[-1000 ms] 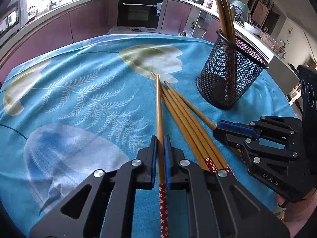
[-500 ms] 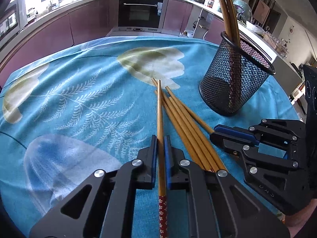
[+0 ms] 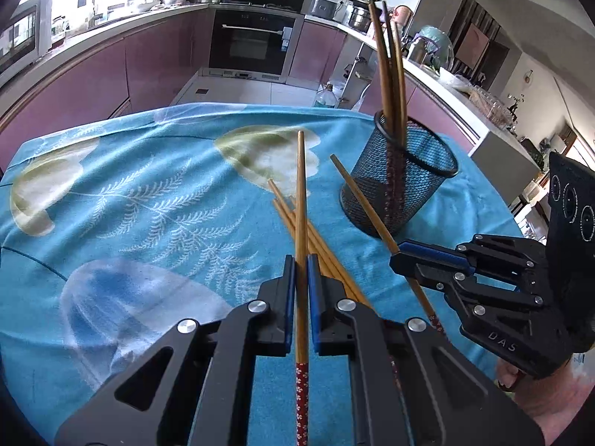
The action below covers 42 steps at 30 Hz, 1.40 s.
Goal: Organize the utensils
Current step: 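Raise the chopstick upright with the right tool while the left tool carries its chopstick to the cup, then lower the chopstick into the mesh cup and open the right tool while the left tool releases its own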
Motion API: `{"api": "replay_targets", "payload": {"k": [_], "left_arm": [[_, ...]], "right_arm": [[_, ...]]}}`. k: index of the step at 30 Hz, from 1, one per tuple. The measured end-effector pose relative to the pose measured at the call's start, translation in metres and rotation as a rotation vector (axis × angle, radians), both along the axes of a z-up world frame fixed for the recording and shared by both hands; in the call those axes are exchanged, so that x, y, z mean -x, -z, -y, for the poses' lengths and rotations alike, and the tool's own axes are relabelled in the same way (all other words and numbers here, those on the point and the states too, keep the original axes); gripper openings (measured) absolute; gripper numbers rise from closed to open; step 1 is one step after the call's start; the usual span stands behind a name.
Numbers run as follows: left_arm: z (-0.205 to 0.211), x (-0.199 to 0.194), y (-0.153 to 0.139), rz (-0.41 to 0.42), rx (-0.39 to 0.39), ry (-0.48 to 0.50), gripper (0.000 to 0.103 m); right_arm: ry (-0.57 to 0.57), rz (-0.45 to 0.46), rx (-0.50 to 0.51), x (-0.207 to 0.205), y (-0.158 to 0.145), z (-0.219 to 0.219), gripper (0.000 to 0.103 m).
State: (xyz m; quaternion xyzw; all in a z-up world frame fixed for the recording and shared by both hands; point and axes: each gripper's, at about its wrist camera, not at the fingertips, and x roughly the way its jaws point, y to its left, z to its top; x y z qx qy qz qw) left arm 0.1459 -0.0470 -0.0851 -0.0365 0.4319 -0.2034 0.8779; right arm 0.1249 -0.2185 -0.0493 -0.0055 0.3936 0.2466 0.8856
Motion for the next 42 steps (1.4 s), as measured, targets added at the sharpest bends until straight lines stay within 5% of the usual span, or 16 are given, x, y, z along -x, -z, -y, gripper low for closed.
{"api": "replay_targets", "payload": {"k": [19,35,42], "left_arm": [[-0.003,0.021,-0.094,0.157,0.233,0.096,0.008],[0.026,-0.015,-0.160,0.297,0.236,0.108,0.008],[0.043,-0.032,-0.166,0.294,0.209,0.117,0.008]], "right_arm": [[0.059,0.191,-0.161,0.011,-0.074,0.050,0.006],[0.113,0.353,-0.165,-0.008,-0.135,0.081,0.006],[0.156,0.360,-0.149,-0.029,-0.133,0.090,0.006]]}}
